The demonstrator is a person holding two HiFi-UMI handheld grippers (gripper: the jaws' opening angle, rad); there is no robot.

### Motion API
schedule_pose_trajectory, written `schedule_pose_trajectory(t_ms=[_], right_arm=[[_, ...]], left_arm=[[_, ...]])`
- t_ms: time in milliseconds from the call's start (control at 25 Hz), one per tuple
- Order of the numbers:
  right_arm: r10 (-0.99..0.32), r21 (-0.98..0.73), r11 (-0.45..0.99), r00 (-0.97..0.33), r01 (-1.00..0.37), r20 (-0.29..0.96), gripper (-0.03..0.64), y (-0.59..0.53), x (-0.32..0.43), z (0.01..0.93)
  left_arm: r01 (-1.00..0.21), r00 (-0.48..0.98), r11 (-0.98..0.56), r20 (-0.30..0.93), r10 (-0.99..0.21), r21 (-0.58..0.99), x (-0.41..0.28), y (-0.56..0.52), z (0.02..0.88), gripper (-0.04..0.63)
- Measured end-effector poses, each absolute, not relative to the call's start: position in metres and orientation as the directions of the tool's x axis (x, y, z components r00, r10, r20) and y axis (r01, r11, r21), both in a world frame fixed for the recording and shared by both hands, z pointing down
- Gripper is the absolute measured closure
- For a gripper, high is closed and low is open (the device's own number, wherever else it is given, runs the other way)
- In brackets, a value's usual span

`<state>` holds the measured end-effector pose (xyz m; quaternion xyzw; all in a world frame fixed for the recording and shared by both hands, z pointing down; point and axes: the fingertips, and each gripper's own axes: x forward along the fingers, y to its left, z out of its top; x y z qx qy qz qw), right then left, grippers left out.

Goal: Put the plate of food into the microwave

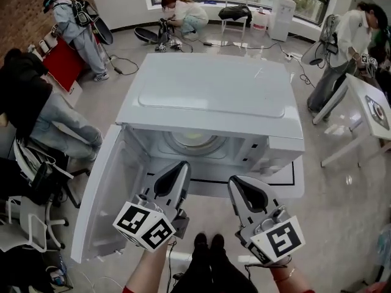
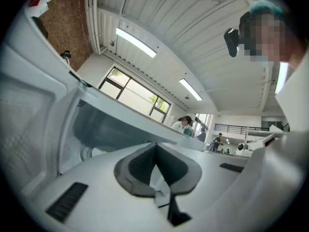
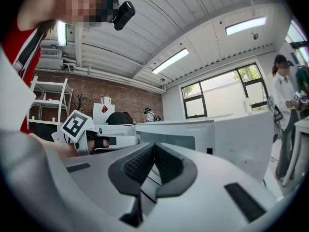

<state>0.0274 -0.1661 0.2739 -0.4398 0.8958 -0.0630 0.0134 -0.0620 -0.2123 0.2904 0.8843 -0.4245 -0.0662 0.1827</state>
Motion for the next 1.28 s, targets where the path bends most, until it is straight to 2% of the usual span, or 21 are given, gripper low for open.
schedule_pose_trajectory(t_ms=[120, 400, 800, 1280], right_arm=[[-0.810, -0.114, 0.576, -0.584, -0.809, 0.049, 0.603, -0.155, 0.040, 0.267], [-0.841, -0.082, 0.541, -0.541, -0.837, -0.015, 0.603, -0.133, 0.056, 0.245], [-0.867, -0.115, 0.493, -0.498, -0.863, 0.019, 0.603, -0.117, 0.071, 0.255], [-0.863, -0.109, 0.500, -0.505, -0.859, 0.026, 0.603, -0.118, 0.067, 0.260]], left_arm=[[-0.696, 0.669, -0.607, 0.039, -0.742, 0.385, -0.049, -0.194, 0.277, 0.586], [-0.655, 0.711, -0.649, 0.023, -0.703, 0.387, -0.035, -0.166, 0.261, 0.586], [-0.671, 0.702, -0.642, 0.038, -0.711, 0.369, -0.025, -0.149, 0.255, 0.586], [-0.678, 0.694, -0.632, 0.045, -0.718, 0.376, -0.024, -0.146, 0.260, 0.586]])
